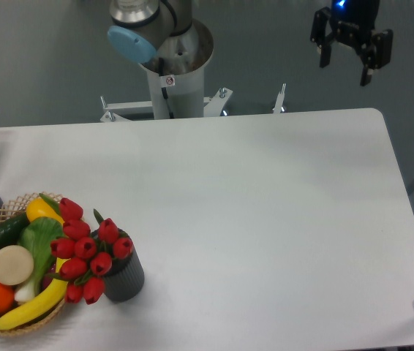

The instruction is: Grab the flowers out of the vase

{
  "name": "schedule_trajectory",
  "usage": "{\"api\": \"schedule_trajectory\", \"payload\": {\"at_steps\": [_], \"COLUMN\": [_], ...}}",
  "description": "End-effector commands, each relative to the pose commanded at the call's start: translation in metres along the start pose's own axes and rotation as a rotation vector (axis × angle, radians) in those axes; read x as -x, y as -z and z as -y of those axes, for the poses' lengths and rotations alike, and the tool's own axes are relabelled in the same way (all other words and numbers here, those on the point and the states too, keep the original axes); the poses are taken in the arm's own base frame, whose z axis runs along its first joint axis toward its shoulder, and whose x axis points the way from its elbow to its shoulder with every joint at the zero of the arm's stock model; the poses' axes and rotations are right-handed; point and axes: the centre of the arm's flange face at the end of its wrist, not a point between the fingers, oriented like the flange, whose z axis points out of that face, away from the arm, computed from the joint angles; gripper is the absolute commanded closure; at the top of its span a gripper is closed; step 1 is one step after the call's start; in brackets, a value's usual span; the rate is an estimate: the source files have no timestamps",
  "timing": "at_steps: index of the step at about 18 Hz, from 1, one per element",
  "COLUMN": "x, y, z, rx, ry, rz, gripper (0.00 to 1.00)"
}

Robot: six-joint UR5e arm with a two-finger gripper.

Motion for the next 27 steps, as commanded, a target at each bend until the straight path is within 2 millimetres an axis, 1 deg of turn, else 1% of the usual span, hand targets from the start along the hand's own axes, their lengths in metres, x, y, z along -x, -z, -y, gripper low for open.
{"api": "schedule_trajectory", "payload": {"at_steps": [4,7,10,14,17,19,23,25,27], "x": [-0.001,-0.002,-0.002,-0.007,-0.008,-0.008,-0.009,-0.006,-0.005], "y": [0.003,0.000,-0.004,-0.017,-0.020,-0.021,-0.031,-0.035,-0.039], "z": [0.003,0.006,0.010,0.015,0.017,0.020,0.029,0.037,0.047], "rx": [0.004,-0.002,-0.027,-0.093,-0.102,-0.133,-0.218,-0.310,-0.367], "ry": [-0.005,-0.005,0.011,0.049,0.105,0.132,0.211,0.275,0.302], "rz": [0.005,0.001,0.000,0.014,0.031,0.034,0.029,0.034,0.029], "gripper": [0.00,0.00,0.00,0.00,0.00,0.00,0.00,0.00,0.00]}}
